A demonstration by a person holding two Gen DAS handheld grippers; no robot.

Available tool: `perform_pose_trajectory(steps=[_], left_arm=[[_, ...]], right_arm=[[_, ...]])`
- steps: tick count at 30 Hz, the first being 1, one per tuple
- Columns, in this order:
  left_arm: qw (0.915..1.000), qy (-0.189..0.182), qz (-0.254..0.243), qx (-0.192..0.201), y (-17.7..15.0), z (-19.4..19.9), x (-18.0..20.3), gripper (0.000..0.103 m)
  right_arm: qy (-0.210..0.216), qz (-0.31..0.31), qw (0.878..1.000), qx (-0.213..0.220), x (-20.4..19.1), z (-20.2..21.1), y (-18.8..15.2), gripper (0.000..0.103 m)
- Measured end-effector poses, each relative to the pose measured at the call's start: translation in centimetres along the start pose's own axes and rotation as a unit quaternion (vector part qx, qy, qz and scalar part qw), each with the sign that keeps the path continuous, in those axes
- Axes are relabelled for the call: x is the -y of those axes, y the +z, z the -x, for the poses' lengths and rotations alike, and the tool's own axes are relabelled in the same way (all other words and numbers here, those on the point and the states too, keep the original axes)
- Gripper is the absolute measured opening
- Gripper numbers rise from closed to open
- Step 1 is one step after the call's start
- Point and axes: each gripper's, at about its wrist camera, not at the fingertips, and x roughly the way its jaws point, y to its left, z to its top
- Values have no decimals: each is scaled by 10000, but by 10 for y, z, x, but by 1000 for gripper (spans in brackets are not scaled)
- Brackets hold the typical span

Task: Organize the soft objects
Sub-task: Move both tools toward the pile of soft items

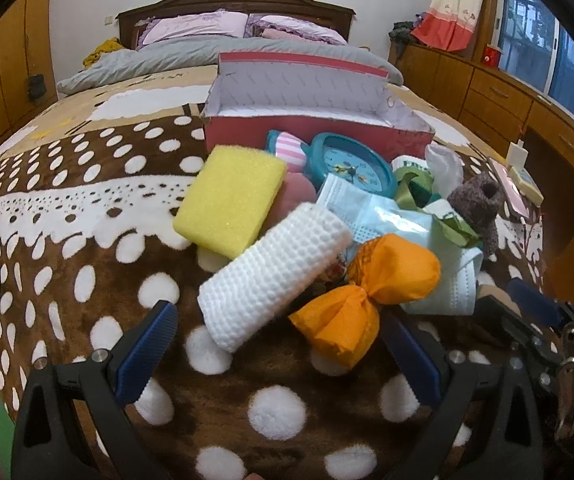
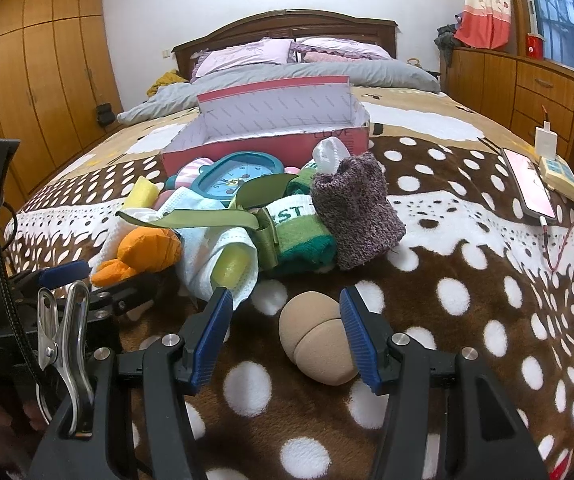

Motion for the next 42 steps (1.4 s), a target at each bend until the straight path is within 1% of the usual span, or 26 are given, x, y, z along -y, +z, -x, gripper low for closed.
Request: perform_pose_trajectory(steps=[9,12,14,17,23,27,32,34,37,39,41,42], left_arm=[[9994,-128,-321,56,-2,3,11,102],[9991,-215,-365,2,-2,1,12,102],[9986,-245,-459,-58,-3,0,13,102],[9973,-233,-679,-132,-6,1,16,102],[9963,-340,-772,-130,-9,2,18,102],[9965,-470,-673,-168,-8,3,16,95],[9955,-532,-774,-99,-8,6,22,90],[9951,-565,-804,-90,-8,6,24,85],[9948,-602,-812,-120,-7,6,26,74],[9945,-658,-793,-177,-6,6,26,63],[9940,-686,-827,-194,-4,7,28,58],[9938,-678,-861,-195,-4,8,30,57]], right_arm=[[31,13,10000,-6,1,0,0,57],[81,36,10000,-36,1,1,0,57],[123,104,9998,-84,1,0,0,57],[79,297,9994,-163,-2,2,0,57],[130,455,9986,-245,-3,4,-1,57],[159,418,9986,-287,1,4,-1,57],[152,434,9984,-343,6,4,-2,57],[177,451,9981,-372,7,4,-2,57],[216,451,9978,-435,10,3,-1,57],[268,434,9977,-456,11,3,0,57],[301,439,9975,-473,12,3,0,57],[318,451,9974,-469,12,3,0,57]])
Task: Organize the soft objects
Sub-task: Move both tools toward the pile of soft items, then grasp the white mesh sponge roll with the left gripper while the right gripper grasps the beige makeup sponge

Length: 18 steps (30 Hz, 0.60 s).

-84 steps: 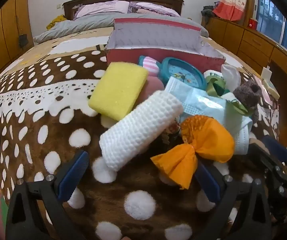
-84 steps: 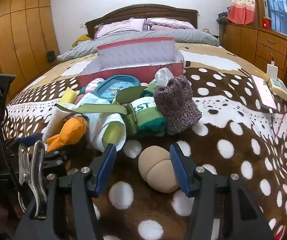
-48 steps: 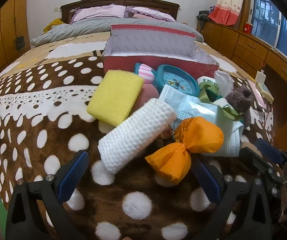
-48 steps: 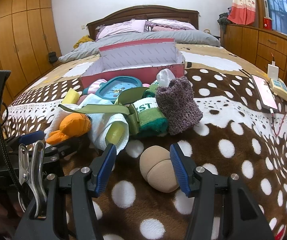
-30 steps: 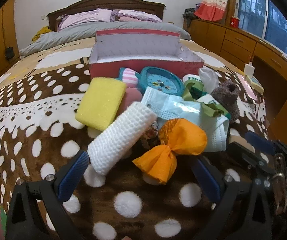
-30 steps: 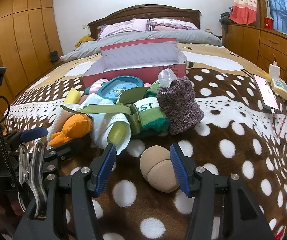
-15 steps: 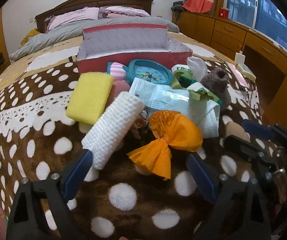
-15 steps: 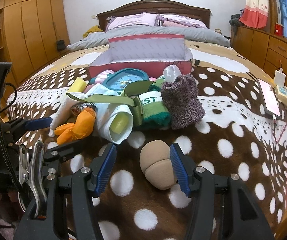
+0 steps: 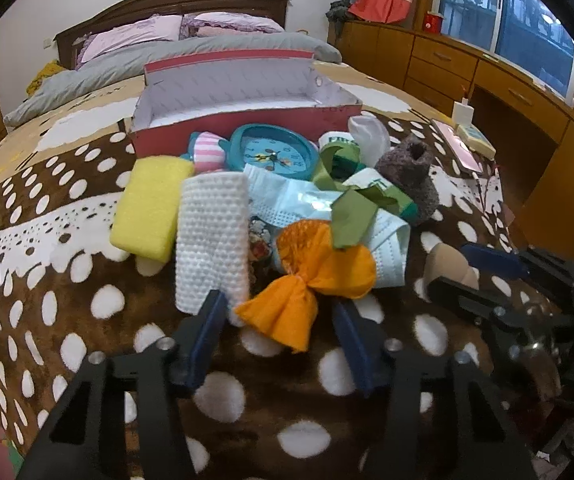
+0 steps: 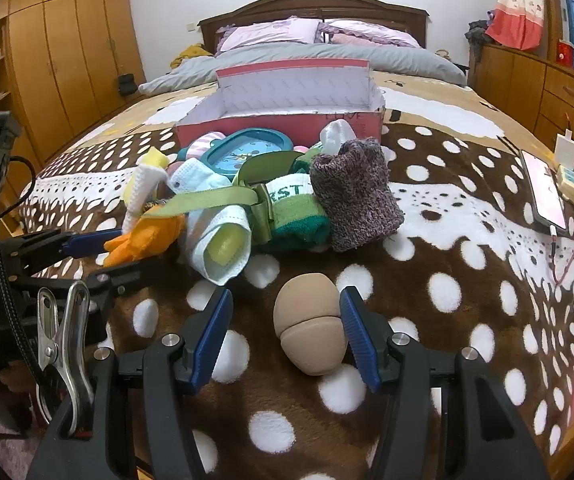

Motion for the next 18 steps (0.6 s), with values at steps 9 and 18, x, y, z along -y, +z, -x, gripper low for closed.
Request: perform_pose_trajectory(steps=[9,18], left_arm=[[9994,28,-295,188,8,15,18,57],[9997,155,-133,159,13,8,6,57]], right_arm=[[70,27,10000,-2,8,-2,-7,57],[160,-151,9998,-19,18,-7,-13,57]])
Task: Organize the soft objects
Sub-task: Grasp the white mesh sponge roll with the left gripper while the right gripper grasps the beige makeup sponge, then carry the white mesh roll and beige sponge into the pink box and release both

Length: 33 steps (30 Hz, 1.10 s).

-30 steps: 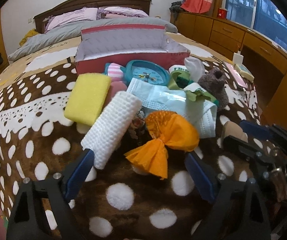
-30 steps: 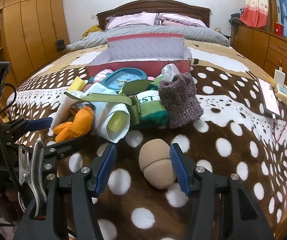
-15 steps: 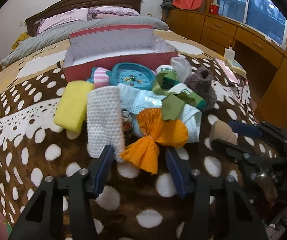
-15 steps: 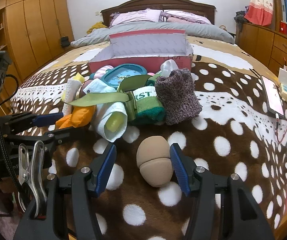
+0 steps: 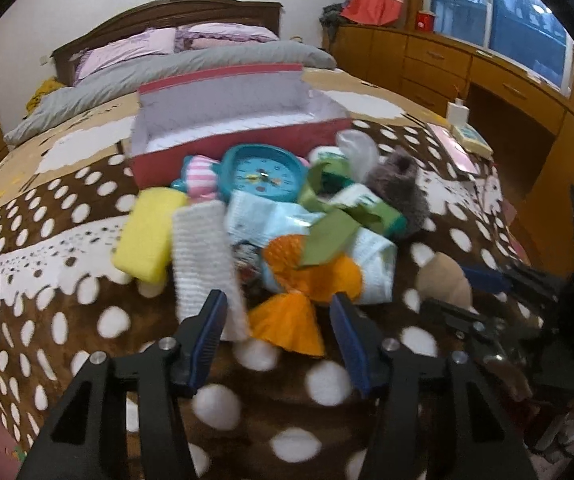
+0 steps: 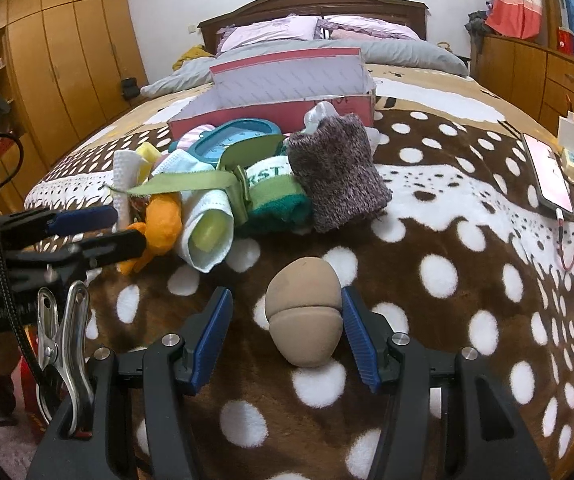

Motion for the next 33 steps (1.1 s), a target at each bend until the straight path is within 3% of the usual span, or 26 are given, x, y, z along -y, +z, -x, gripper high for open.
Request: perform_pose_trajectory(steps=[7,11,16,22,24,26,33], left_arm=[[9966,464,645,-196,-1,-17,-39,57],[9945,227,930,-428,-6,-30,-49,52],[9955,94,882,-327,-4,-30,-47,48],[9954,-125,891,-339,0,-39,-48,46],[9958,-223,839,-272,0,-35,-47,28],[9967,-222,765,-152,0,-29,-44,23],[9975,-443,520,175,1,-6,-32,19]], right_arm=[[13,-187,9997,-169,8,-8,-5,57],[96,-316,9990,-289,11,-12,-8,57],[64,-301,9991,-292,10,-12,-8,56],[4,-343,9991,-244,8,-10,-7,47],[4,-387,9990,-223,9,-9,-7,40],[5,-435,9989,-197,10,-8,-6,38],[-79,-372,9991,-163,6,-4,-5,35]])
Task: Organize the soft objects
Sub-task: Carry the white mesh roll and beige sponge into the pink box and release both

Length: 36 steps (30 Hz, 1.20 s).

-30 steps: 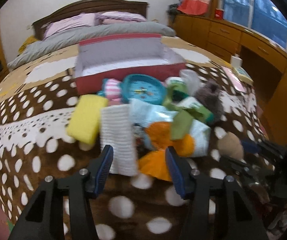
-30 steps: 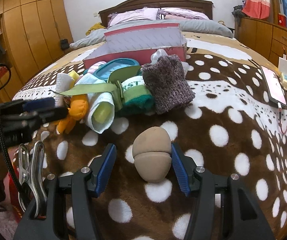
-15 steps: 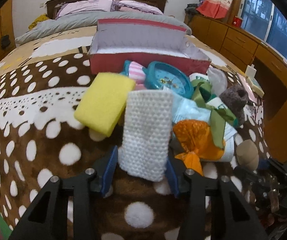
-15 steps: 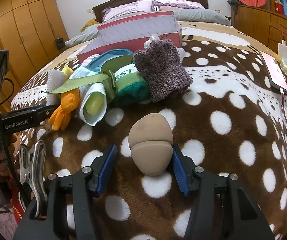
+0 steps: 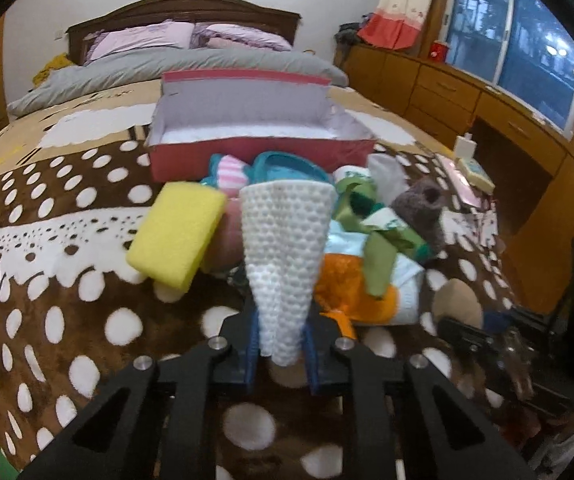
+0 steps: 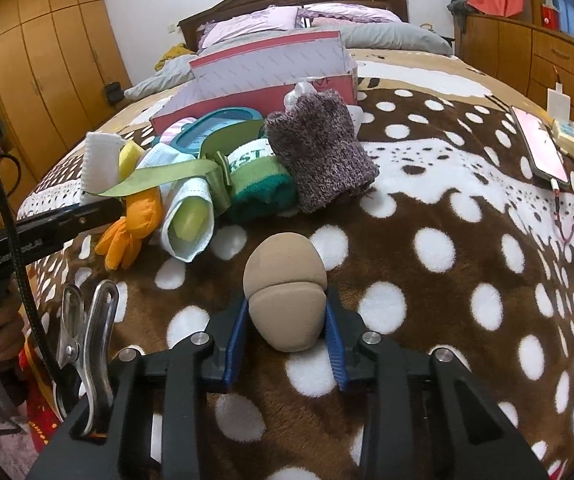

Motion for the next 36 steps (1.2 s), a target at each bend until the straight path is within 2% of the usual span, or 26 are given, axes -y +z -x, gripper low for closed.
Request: perform_pose_trajectory(steps=[4,15,20,25,36], left_arm=[[9999,-59,-68,108,3,10,4,19],[9995,271,-119,86,16,16,-5,19],[9994,352,-54,8,29,16,-16,19],[9989,467,8,3,44,15,-27,19],[9965,820,-88,167,71,7,-35,19]], right_arm=[[100,4,9999,84,-2,7,3,35],[210,328,9989,273,-12,21,19,34],[339,281,9987,274,-3,23,38,34],[260,374,9982,378,3,25,63,34],[283,415,9978,427,8,14,109,34]])
